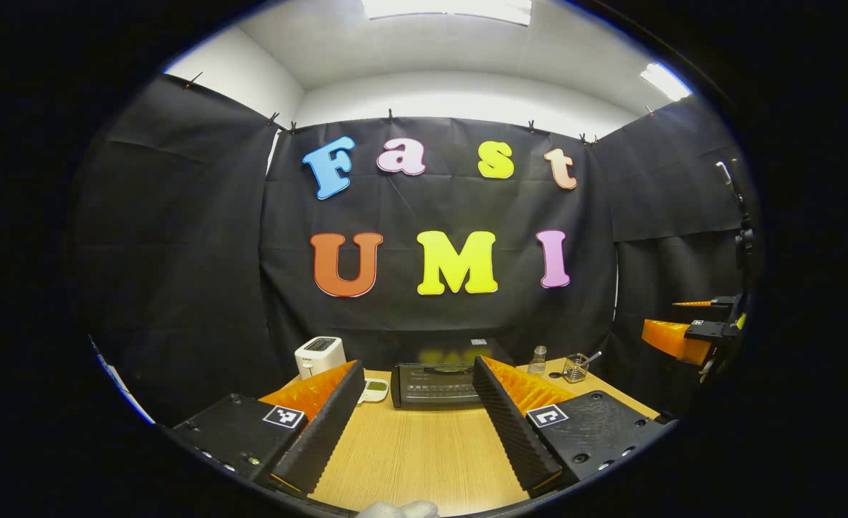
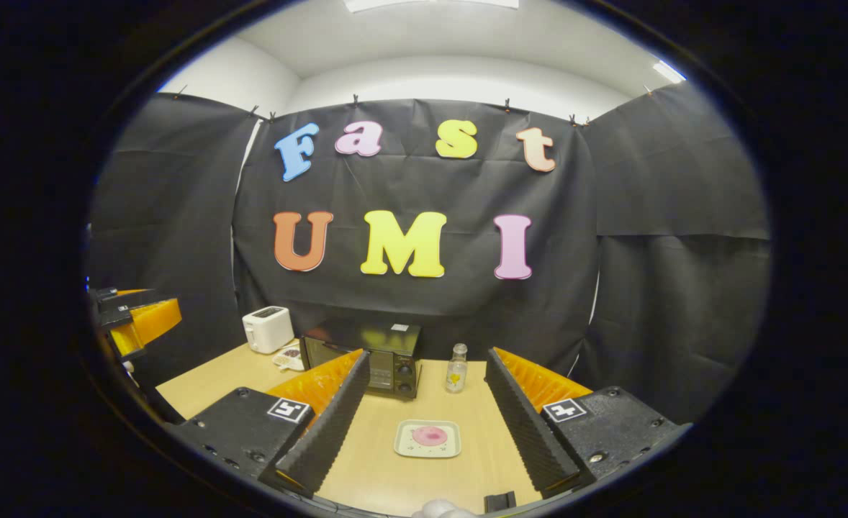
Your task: Open the electric oven with the left hand, put the food in, and close the electric oven.
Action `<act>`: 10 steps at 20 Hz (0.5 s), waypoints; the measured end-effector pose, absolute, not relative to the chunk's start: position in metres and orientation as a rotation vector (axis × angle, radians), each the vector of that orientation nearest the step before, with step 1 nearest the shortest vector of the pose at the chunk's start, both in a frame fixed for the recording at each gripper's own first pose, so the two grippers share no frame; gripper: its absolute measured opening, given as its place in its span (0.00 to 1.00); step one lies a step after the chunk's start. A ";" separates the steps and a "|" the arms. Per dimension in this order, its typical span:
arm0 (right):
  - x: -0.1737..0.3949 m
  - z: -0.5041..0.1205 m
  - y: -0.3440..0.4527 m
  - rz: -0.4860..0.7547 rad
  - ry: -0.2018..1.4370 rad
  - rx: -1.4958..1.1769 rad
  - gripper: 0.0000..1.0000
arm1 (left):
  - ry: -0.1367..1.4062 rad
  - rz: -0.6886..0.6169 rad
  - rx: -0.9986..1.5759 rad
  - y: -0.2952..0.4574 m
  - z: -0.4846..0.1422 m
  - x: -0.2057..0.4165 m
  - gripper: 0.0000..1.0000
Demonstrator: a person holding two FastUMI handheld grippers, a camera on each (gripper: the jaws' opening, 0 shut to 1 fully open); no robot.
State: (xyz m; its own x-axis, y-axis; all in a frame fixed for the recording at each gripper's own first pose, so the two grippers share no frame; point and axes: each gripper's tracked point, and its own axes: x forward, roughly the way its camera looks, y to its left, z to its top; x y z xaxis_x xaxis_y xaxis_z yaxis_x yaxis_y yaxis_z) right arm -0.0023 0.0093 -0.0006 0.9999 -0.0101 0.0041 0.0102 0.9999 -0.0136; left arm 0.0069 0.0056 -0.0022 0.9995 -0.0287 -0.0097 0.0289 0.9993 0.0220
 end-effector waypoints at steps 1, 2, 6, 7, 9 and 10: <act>-0.003 -0.001 0.010 -0.011 -0.005 -0.011 1.00 | 0.008 -0.029 0.025 0.007 -0.002 0.008 0.96; -0.003 -0.001 0.011 -0.010 -0.008 -0.008 1.00 | 0.007 -0.030 0.028 0.007 -0.003 0.009 0.96; 0.001 -0.005 0.006 -0.014 -0.002 -0.004 1.00 | 0.014 -0.049 0.033 -0.002 -0.006 0.022 0.96; 0.004 -0.006 0.002 -0.015 0.001 -0.003 1.00 | 0.014 -0.056 0.039 -0.006 -0.006 0.029 0.96; 0.011 -0.009 -0.007 -0.015 0.015 -0.004 1.00 | 0.011 -0.069 0.049 -0.018 -0.008 0.048 0.96; 0.016 -0.012 -0.012 -0.014 0.021 -0.005 1.00 | 0.010 -0.081 0.047 -0.027 -0.011 0.061 0.96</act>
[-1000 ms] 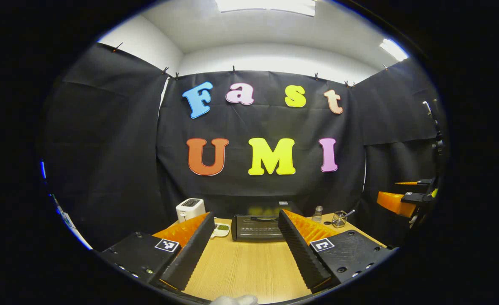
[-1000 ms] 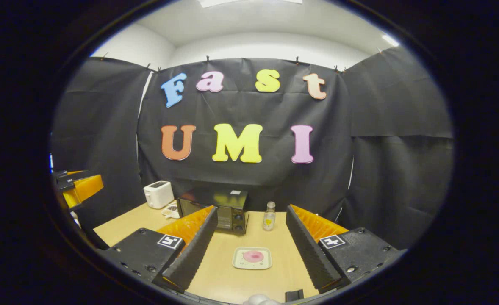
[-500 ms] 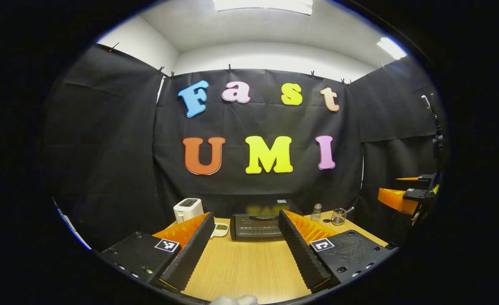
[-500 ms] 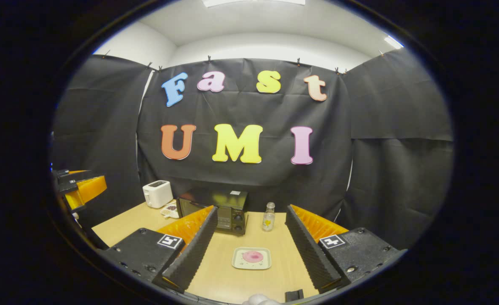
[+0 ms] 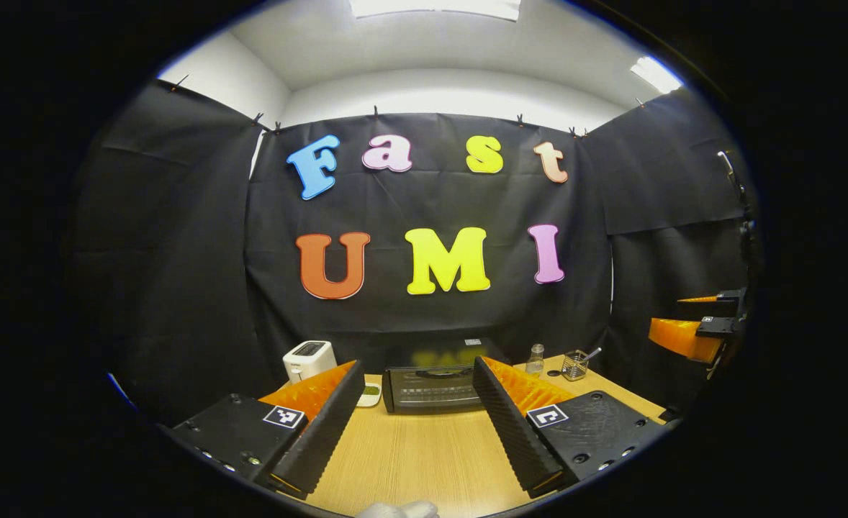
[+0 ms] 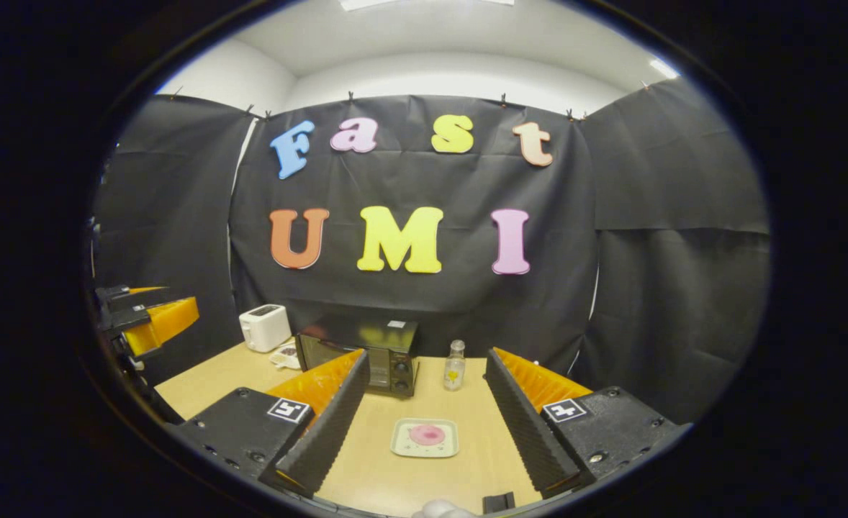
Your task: Open the electric oven with the left hand, put the food in, and close the electric oven.
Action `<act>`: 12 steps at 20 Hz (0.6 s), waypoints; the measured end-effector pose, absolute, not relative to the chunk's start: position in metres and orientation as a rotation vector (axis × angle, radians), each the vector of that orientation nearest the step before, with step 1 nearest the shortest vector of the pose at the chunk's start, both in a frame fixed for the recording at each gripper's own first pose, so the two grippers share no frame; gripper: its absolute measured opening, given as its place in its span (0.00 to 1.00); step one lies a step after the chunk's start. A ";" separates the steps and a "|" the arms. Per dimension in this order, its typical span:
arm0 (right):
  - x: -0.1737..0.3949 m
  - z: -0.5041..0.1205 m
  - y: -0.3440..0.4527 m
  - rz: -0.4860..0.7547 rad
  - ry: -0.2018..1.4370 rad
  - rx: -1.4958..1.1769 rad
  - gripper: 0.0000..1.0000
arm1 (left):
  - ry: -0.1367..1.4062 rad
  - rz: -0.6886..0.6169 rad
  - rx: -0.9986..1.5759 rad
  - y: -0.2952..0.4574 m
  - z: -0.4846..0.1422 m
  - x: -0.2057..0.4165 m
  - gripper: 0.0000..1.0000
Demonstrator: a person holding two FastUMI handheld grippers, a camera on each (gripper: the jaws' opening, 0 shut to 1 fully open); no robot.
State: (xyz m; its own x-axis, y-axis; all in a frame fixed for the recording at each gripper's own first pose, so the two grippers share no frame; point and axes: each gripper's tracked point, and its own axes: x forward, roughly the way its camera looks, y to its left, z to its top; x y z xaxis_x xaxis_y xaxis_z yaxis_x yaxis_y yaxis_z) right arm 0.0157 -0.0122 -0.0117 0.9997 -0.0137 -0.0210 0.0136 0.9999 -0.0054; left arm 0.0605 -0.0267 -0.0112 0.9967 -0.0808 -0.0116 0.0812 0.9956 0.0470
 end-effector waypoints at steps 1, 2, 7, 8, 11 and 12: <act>0.021 -0.012 -0.018 -0.013 0.024 -0.006 1.00 | 0.008 -0.092 0.042 -0.036 -0.014 0.074 0.96; 0.028 -0.013 -0.025 -0.013 0.035 -0.008 1.00 | 0.009 -0.096 0.031 -0.044 -0.015 0.089 0.96; 0.061 -0.010 -0.062 -0.020 0.052 0.014 1.00 | 0.006 -0.117 0.009 -0.086 -0.036 0.183 0.96; 0.068 -0.010 -0.068 -0.020 0.054 0.014 1.00 | 0.005 -0.115 0.020 -0.093 -0.039 0.203 0.96; 0.089 -0.012 -0.090 -0.027 0.073 -0.014 1.00 | 0.037 -0.119 0.010 -0.111 -0.072 0.266 0.96; 0.095 -0.014 -0.097 -0.027 0.079 -0.020 1.00 | 0.052 -0.105 0.013 -0.112 -0.081 0.286 0.96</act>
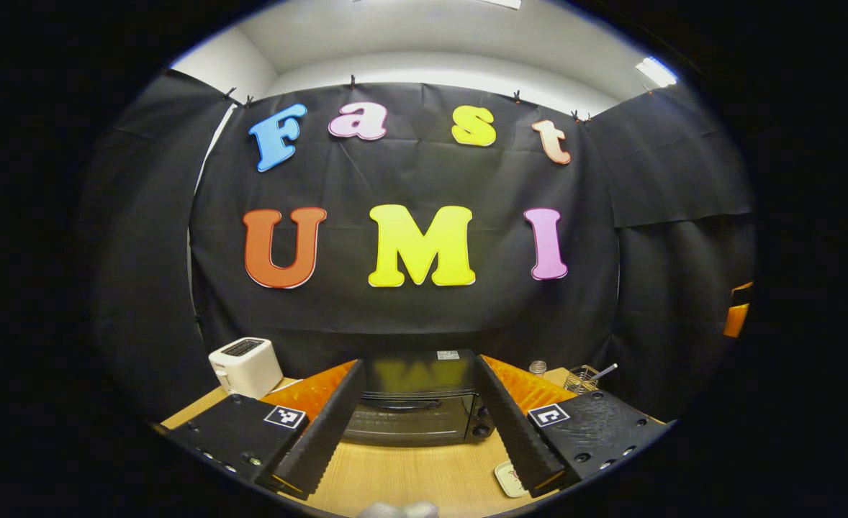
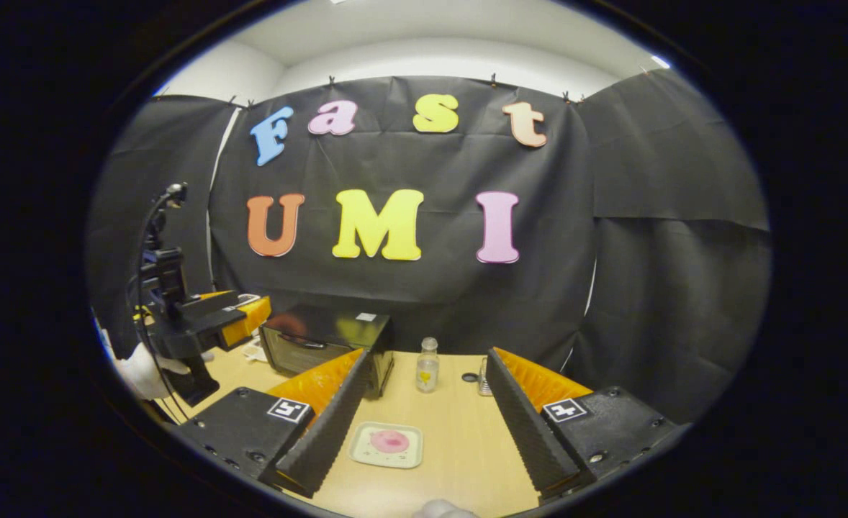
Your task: Open the electric oven with the left hand, put the food in, and close the electric oven.
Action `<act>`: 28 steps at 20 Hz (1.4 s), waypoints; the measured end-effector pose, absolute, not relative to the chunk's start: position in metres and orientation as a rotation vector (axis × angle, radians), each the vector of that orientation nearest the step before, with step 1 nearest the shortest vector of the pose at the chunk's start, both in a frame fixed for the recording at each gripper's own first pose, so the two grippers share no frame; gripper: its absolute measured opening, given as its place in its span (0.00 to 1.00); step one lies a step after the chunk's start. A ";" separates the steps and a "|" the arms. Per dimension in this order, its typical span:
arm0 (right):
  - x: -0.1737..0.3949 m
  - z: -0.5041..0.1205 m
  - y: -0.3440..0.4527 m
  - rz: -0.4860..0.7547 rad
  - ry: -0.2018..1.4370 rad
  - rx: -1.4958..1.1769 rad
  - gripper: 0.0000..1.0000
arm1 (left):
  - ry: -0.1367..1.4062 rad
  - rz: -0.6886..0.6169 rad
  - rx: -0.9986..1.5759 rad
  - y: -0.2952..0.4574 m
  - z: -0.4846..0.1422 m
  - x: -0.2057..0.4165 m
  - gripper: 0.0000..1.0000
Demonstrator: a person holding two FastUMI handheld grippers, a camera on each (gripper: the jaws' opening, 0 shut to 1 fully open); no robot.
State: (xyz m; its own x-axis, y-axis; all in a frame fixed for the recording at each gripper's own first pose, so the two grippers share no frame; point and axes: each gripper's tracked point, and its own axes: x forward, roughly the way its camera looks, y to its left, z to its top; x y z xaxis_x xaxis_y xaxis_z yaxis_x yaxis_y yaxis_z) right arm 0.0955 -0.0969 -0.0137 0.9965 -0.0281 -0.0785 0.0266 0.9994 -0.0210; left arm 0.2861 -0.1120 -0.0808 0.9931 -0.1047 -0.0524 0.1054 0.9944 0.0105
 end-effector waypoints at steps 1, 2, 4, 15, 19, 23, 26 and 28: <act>0.102 -0.015 -0.103 -0.028 0.089 -0.024 1.00 | 0.059 -0.102 0.016 -0.113 -0.090 0.304 0.97; 0.107 -0.018 -0.110 -0.030 0.098 -0.024 1.00 | 0.070 -0.094 0.020 -0.116 -0.102 0.323 0.97; 0.119 -0.021 -0.120 -0.031 0.116 -0.023 1.00 | 0.109 -0.084 0.018 -0.116 -0.131 0.356 0.97; 0.137 -0.042 -0.131 -0.007 0.179 0.016 1.00 | 0.262 -0.045 0.082 -0.098 -0.227 0.423 0.98; 0.141 -0.038 -0.108 0.053 0.194 0.024 1.00 | 0.263 -0.049 0.065 -0.098 -0.230 0.420 0.98; 0.148 -0.013 -0.088 0.113 0.175 0.004 1.00 | 0.279 -0.046 0.058 -0.096 -0.230 0.415 0.98; 0.143 0.007 -0.074 0.127 0.131 -0.025 1.00 | 0.294 -0.050 0.062 -0.097 -0.230 0.405 0.98; 0.135 0.014 -0.066 0.129 0.116 -0.031 1.00 | 0.301 -0.059 0.066 -0.097 -0.231 0.395 0.97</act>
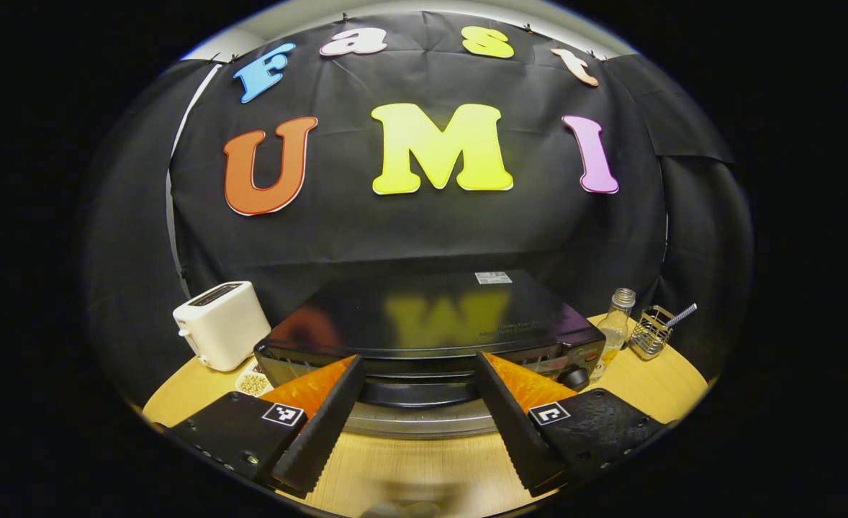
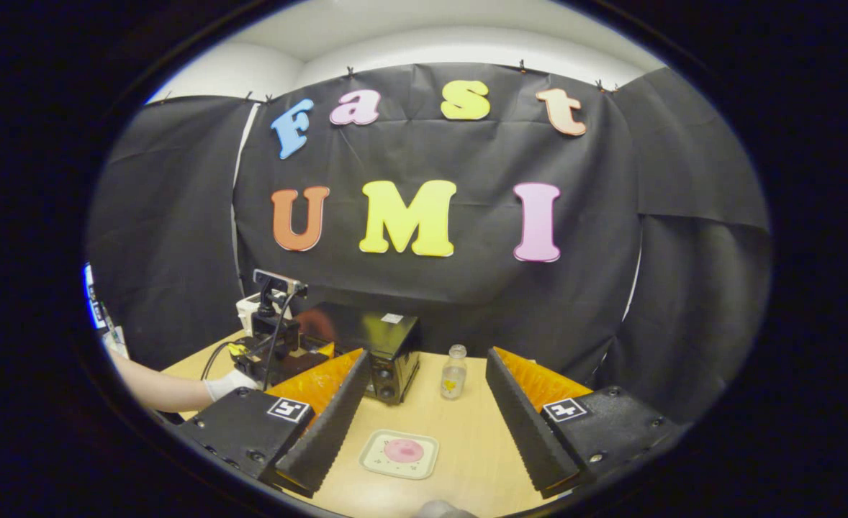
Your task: Open the electric oven with the left hand, put the food in, and close the electric oven.
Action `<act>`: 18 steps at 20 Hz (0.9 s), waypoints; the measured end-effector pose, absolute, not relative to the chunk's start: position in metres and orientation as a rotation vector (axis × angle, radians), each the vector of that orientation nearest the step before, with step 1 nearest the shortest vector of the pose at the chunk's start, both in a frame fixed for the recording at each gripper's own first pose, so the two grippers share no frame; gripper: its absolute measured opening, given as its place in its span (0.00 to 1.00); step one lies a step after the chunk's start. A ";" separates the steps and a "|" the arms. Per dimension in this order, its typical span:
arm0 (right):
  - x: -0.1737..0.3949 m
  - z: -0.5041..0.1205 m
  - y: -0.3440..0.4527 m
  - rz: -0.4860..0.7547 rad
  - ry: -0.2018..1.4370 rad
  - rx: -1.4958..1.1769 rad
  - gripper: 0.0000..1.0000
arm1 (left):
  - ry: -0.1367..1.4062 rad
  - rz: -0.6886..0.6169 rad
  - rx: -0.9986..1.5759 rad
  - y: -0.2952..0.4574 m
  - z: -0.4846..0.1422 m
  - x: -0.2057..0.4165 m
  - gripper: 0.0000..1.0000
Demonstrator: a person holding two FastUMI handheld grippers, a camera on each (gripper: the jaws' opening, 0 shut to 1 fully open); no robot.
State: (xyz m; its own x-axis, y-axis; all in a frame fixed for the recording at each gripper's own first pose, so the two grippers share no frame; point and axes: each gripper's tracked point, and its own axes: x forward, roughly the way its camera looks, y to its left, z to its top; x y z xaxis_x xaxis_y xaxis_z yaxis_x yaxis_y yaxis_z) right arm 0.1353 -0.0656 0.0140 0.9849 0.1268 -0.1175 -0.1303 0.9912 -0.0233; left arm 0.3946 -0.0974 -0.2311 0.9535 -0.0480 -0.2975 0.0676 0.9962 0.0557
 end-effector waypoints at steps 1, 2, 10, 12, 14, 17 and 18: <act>0.130 0.016 -0.061 0.128 0.112 -0.031 1.00 | 0.307 -0.067 0.067 -0.096 -0.234 0.388 0.97; 0.124 0.016 -0.057 0.126 0.109 -0.031 1.00 | 0.313 -0.076 0.063 -0.096 -0.235 0.381 0.97; 0.085 0.015 -0.024 0.119 0.108 -0.040 1.00 | 0.365 -0.118 0.059 -0.090 -0.263 0.328 0.98; 0.078 0.014 -0.025 0.107 0.105 -0.036 1.00 | 0.367 -0.121 0.058 -0.089 -0.268 0.321 0.98; 0.072 0.013 -0.029 0.083 0.105 -0.028 1.00 | 0.368 -0.122 0.058 -0.088 -0.272 0.315 0.98; 0.064 0.011 -0.037 0.049 0.109 -0.021 1.00 | 0.365 -0.122 0.064 -0.088 -0.277 0.308 0.98; 0.061 0.010 -0.042 0.035 0.105 -0.025 1.00 | 0.364 -0.121 0.063 -0.088 -0.279 0.306 0.98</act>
